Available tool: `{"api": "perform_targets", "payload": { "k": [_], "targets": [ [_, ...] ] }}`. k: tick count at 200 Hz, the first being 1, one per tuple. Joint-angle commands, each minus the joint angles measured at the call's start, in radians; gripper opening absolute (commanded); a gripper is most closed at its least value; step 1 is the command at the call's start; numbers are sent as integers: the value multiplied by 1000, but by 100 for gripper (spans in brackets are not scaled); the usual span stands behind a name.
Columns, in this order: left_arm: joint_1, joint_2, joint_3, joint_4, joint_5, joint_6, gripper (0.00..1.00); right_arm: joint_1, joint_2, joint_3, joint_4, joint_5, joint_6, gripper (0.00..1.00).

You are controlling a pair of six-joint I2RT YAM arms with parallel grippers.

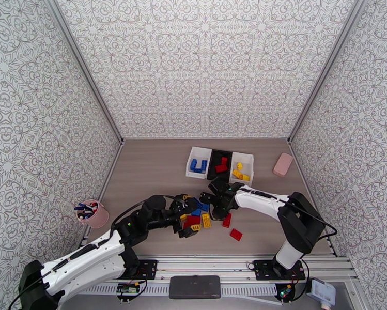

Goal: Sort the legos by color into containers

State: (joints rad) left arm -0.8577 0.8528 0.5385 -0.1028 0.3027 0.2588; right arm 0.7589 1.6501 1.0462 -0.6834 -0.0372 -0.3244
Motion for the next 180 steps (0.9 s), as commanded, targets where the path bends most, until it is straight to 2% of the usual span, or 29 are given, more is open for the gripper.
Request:
{"api": "perform_targets", "payload": {
  "k": [1, 52, 96, 141, 180],
  "targets": [
    [0, 17, -23, 107, -6, -43, 100, -17, -106, -3, 82, 0, 68, 27],
    [-11, 144, -42, 373, -190, -137, 100, -91, -297, -125, 387, 166, 324, 24],
    [-27, 300, -22, 578, -272, -258, 100, -175, -381, -208, 553, 272, 534, 22],
    [-39, 434, 43, 611, -266, -257, 100, -294, -318, -190, 604, 336, 608, 22],
    [-45, 487, 83, 613, -243, -257, 100, -393, -163, -128, 672, 341, 600, 22]
  ]
}}
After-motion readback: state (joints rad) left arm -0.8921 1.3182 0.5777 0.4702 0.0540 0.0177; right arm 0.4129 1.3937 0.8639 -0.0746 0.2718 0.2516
